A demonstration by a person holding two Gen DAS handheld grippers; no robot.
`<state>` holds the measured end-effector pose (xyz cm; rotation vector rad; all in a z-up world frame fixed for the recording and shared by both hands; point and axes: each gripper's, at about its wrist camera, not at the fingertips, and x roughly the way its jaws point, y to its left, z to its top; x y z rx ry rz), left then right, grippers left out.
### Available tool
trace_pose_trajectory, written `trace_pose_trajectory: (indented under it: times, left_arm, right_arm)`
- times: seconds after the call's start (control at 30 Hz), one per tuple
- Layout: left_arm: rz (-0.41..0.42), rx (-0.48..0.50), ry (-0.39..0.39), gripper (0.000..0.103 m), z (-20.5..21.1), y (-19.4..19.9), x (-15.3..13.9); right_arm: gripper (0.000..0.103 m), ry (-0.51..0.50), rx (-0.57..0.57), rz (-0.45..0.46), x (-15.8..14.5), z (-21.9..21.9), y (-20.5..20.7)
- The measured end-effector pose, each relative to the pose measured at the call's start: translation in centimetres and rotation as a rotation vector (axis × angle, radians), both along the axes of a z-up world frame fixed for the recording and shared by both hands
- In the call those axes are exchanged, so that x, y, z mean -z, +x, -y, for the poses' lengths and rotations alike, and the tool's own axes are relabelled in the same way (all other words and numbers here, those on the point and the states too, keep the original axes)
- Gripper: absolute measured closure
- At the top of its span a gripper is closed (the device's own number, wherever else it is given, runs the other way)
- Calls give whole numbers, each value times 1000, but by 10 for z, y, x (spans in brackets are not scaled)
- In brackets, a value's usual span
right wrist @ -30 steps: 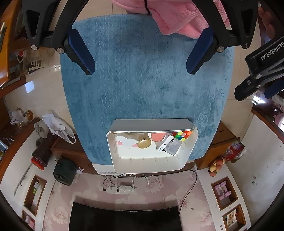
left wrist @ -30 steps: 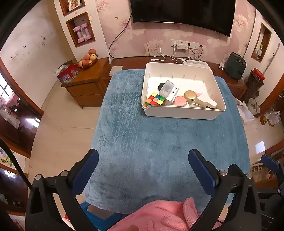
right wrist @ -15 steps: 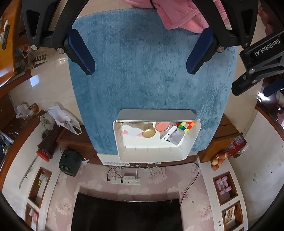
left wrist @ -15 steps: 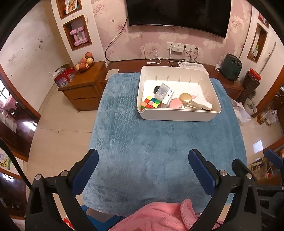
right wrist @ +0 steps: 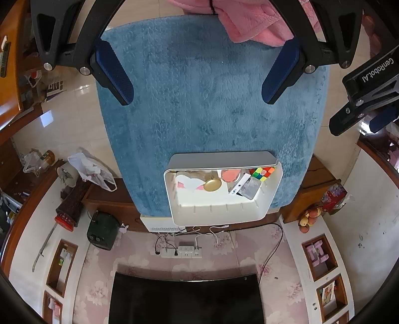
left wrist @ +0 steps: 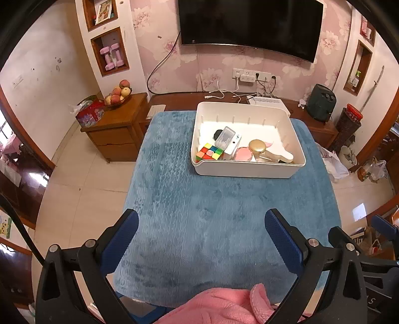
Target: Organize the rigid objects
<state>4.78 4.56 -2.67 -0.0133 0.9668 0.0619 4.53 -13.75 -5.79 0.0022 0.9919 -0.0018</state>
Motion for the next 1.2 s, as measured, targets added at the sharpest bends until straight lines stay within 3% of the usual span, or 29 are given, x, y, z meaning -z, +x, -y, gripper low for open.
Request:
trace_pose_trajectory:
  times: [1.2]
  left_arm:
    - [20,50,5,2,4,3,-5]
  right_arm:
    - [0,-22,-16,-14,6,-10,-1]
